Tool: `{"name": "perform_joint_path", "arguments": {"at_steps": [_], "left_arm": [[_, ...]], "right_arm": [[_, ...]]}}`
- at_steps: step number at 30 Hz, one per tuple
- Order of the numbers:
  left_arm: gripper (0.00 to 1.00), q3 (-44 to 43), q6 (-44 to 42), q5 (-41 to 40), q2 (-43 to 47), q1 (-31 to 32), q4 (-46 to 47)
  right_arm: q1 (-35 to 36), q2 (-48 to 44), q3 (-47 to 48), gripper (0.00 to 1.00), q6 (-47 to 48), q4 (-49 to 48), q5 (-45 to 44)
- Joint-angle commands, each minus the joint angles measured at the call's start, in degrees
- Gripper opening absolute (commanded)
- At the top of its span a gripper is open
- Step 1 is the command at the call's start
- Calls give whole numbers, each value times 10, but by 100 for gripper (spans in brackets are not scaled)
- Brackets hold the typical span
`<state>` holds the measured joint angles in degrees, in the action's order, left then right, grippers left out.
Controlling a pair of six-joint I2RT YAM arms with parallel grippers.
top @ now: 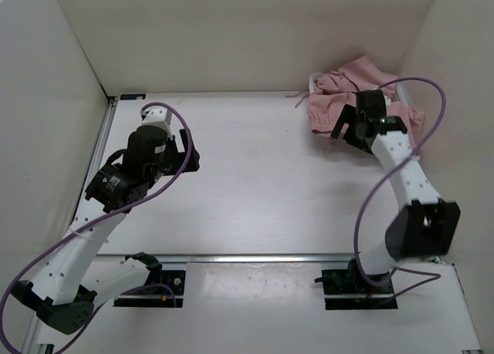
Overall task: Fold and stack the trousers
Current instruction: Grab the trousers from the pile
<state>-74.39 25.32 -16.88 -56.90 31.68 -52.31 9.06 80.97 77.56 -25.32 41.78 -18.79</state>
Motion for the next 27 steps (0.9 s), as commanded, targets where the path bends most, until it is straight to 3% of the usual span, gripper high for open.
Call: {"name": "perform_joint_path", "arguments": {"at_steps": [1,8,11,15,16,18,22,24,27], "left_arm": [[100,7,5,7,12,2,-9],[100,13,6,0,12,2,-33],[100,13,12,0,12,2,-33],[100,13,17,0,17,2,-38],[100,13,17,0,17,2,-38],[100,13,17,-5,17,2,-44],[100,6,12,-18,7,2,-44],[100,-10,12,-37,-10,9,-68],[100,-21,17,-59,-32,9,-74]], "right_arm": [[-59,99,107,100,-17,-53,139],[-75,284,267,97,-6,-26,149],[-75,330,287,89,-12,-26,164],[-75,343,306,49,-29,-26,170],[-75,333,306,23,-29,-26,170],[-75,300,306,4,-29,-21,161],[-70,220,341,0,-24,-13,175],[-58,186,391,0,-6,-6,234],[-11,196,586,0,16,45,292]]}}
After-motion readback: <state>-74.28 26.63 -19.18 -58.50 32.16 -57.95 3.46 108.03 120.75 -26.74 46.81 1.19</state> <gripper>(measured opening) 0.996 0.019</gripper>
